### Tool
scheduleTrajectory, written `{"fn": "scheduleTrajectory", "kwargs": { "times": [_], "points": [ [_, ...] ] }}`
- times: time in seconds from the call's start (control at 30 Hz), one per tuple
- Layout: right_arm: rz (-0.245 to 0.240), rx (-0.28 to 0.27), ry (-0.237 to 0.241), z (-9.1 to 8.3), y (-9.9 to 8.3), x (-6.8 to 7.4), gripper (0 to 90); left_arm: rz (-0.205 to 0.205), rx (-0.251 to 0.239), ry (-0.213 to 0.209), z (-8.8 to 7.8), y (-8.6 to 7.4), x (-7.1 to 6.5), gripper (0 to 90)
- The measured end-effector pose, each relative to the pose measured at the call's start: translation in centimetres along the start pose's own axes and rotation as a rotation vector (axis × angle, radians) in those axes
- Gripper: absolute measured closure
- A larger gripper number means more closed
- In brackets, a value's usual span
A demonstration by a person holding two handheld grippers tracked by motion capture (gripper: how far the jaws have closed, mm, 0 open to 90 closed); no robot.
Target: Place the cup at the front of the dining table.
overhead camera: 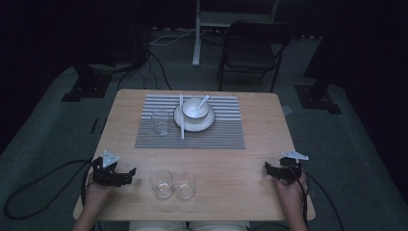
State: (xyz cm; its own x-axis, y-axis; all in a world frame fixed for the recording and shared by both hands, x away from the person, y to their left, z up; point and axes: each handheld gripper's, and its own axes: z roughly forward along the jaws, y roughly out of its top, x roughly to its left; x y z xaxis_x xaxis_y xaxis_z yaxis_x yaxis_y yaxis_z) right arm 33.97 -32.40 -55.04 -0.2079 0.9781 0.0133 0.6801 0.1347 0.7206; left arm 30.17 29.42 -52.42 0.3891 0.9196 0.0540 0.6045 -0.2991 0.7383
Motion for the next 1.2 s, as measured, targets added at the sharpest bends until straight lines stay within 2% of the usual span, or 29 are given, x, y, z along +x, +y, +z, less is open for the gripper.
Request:
{"fn": "scheduleTrajectory", "kwargs": {
  "times": [0.13, 0.3, 0.73, 0.93, 1.07, 1.2],
  "points": [
    [0.001, 0.0, -0.001, 0.0, 0.0, 0.0, 11.9, -0.025, -0.012, -0.011, -0.6, -0.9, 0.3, 0.0],
    [0.001, 0.0, -0.001, 0.0, 0.0, 0.0, 11.9, -0.043, -0.02, -0.003, -1.4, -2.0, 0.3, 0.0],
    [0.0, 0.0, -0.002, 0.0, 0.0, 0.0, 11.9, -0.064, -0.005, 0.001, -2.9, -4.7, 0.1, 0.0],
    [0.0, 0.0, -0.002, 0.0, 0.0, 0.0, 11.9, -0.079, -0.005, 0.031, -3.7, -5.7, 0.6, 0.0],
    [0.0, 0.0, -0.002, 0.0, 0.0, 0.0, 11.9, -0.111, -0.007, 0.038, -4.1, -6.3, 1.1, 0.0],
    [0.001, 0.0, -0.002, 0.0, 0.0, 0.0, 11.9, -0.112, 0.005, 0.074, -4.5, -6.8, 1.3, 0.0]
  ]
}}
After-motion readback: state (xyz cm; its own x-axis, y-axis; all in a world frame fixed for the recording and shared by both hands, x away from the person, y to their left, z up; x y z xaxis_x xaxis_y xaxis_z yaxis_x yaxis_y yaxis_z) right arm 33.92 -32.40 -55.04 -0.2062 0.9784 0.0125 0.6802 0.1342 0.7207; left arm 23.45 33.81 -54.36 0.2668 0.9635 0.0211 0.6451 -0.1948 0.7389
